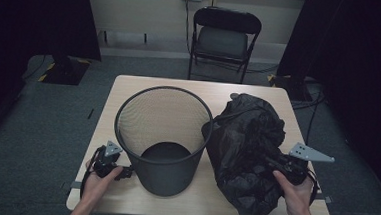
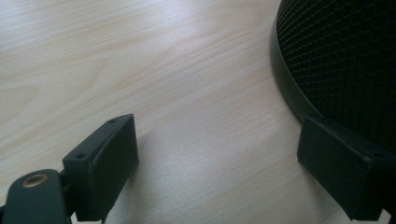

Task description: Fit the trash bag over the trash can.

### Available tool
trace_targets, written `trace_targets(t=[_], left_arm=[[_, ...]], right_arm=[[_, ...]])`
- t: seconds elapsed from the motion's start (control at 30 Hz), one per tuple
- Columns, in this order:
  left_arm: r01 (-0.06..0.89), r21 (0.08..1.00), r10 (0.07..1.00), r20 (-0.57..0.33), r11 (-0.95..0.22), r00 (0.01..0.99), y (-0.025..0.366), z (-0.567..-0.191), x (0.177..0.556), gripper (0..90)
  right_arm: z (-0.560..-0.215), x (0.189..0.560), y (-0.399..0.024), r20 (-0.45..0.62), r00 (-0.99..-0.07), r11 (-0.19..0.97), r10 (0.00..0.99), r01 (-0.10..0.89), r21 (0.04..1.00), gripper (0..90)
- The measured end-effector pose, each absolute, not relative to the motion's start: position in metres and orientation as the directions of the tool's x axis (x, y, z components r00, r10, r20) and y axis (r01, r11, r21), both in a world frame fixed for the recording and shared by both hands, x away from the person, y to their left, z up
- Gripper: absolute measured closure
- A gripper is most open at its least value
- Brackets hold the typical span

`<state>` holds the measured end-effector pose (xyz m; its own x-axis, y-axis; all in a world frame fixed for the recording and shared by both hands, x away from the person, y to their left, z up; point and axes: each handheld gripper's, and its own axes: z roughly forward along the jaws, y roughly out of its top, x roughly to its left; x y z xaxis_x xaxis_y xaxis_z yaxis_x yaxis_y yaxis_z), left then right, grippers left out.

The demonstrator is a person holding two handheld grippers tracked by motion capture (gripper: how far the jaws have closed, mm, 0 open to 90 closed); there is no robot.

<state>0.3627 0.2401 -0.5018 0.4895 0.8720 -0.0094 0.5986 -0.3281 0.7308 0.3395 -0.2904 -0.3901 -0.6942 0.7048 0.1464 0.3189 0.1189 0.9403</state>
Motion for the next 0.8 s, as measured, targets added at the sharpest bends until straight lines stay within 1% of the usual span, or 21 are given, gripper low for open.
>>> trace_targets(t=[0.47,0.8], left_arm=[[0.599,0.731,0.872,-0.01,-0.328,0.489,0.24,-0.502,0.363,11.9],[0.603,0.735,0.88,-0.018,-0.31,0.475,0.242,-0.502,0.362,12.1]], right_arm=[[-0.362,0.333,-0.287,0.141,-0.717,0.06,0.682,0.247,0.967,84.5],[-0.337,0.337,-0.289,0.131,-0.723,0.025,0.678,0.201,0.979,84.4]])
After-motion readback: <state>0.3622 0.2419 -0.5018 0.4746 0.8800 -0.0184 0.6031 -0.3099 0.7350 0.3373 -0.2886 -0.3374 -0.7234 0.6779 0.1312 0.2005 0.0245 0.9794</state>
